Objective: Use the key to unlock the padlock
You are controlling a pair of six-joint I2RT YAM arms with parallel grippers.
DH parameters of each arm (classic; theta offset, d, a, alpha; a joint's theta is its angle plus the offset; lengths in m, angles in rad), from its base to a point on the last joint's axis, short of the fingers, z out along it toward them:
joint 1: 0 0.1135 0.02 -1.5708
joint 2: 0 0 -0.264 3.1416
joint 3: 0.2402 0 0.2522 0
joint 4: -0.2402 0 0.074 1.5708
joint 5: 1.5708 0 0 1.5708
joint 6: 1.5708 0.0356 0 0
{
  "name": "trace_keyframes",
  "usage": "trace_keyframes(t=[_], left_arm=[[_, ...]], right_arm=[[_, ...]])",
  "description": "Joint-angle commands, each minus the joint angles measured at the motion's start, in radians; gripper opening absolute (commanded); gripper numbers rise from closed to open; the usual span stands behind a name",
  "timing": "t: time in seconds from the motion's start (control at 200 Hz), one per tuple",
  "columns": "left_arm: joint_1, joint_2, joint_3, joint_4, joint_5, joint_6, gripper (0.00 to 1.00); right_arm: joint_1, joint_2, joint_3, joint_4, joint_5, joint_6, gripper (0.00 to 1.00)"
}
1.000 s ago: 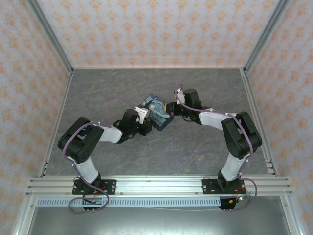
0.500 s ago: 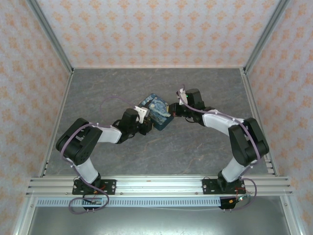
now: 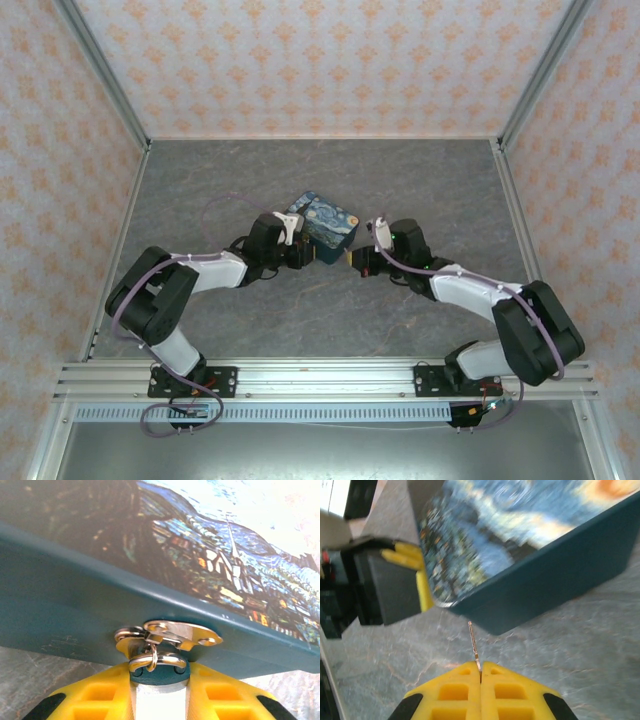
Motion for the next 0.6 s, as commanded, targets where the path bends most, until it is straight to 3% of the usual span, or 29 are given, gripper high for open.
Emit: trace_keyframes(t=[0.0,0.596], left_arm=[[-0.001,-0.045,0.046,-0.063,0.039,-0.079,0.25],[-0.005,-0.089,0.115,-0.233,0.086,-0.295,0.24]], right_arm=[[0.043,-0.011,-0.021,0.108,0.028,-0.038,0.00],[0.175,0.192,0.020,0.242,0.084,-0.049,0.00]])
